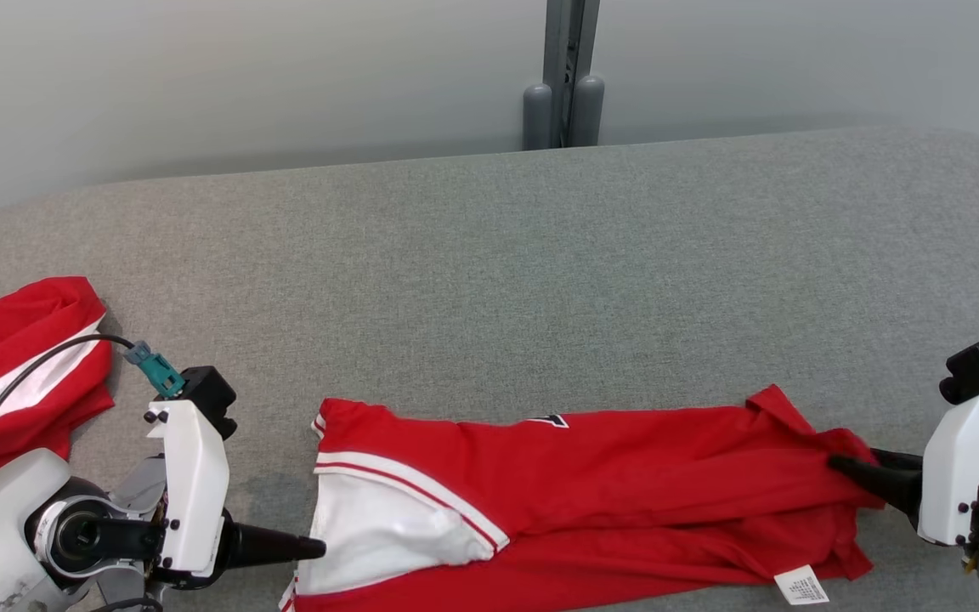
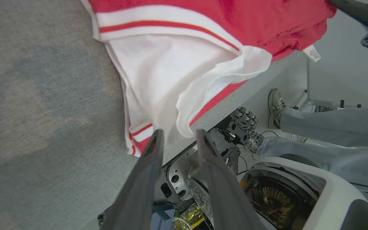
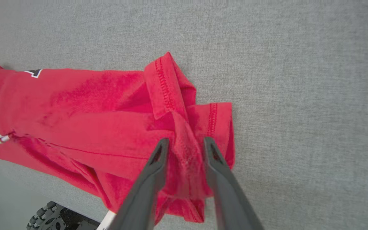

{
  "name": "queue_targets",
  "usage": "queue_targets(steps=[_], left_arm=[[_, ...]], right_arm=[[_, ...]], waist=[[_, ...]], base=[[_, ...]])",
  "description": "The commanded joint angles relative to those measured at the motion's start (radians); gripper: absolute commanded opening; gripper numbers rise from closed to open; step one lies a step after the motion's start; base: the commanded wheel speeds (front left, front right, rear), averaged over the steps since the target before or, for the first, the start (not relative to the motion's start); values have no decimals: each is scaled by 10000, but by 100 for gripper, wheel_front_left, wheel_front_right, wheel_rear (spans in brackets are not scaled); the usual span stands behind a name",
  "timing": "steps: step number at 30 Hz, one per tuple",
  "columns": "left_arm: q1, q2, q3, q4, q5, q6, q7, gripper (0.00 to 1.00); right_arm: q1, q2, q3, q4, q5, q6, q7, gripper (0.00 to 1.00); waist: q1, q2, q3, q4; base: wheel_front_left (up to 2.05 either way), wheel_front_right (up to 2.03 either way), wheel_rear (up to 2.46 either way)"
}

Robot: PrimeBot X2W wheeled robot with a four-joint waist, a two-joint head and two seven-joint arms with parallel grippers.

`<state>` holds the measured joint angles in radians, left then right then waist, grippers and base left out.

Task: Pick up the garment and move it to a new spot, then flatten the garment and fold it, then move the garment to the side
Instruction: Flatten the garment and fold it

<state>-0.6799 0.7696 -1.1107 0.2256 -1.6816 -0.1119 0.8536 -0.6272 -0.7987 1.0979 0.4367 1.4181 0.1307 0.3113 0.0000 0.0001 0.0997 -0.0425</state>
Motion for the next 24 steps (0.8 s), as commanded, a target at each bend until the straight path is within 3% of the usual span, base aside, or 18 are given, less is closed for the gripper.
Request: queue_targets(steps=[1, 6, 11, 14, 18, 21, 24], left_arm=[[148, -12, -29, 57, -18, 76, 58, 100], [8, 198, 160, 5, -12, 98, -52, 100], [-171, 490, 511, -134, 405, 39, -844, 100], [-164, 587, 789, -189, 906, -6, -1852, 100], [277, 585, 1246, -324, 1509, -40, -3674, 100], [588, 595, 1518, -510, 2065, 161, -5067, 100], [1066, 473, 1854, -752, 2504, 654, -6615, 100]], right_arm=[[23, 99, -111, 113, 36, 2, -44, 100], [249, -34, -484, 7, 372, 2, -337, 100], [607, -525, -1008, -597, 807, 2, -887, 100], [816, -968, -1500, -1160, 973, 4, -1680, 100], [1209, -1451, -2313, -1260, 797, 2, -3559, 100], [1512, -1259, -2748, -773, 497, 4, -4974, 100], [1899, -700, -3177, -207, 170, 4, -5624, 100]], waist=[[0, -1, -69, -16], [0, -1, -368, 1], [0, -1, -733, 33], [0, -1, -863, 22], [0, -1, -933, -36], [0, -1, -927, -55], [0, -1, -906, -30]], base=[[0, 0, 0], [0, 0, 0], [0, 0, 0], [0, 0, 0], [0, 0, 0], [0, 0, 0], [0, 0, 0]])
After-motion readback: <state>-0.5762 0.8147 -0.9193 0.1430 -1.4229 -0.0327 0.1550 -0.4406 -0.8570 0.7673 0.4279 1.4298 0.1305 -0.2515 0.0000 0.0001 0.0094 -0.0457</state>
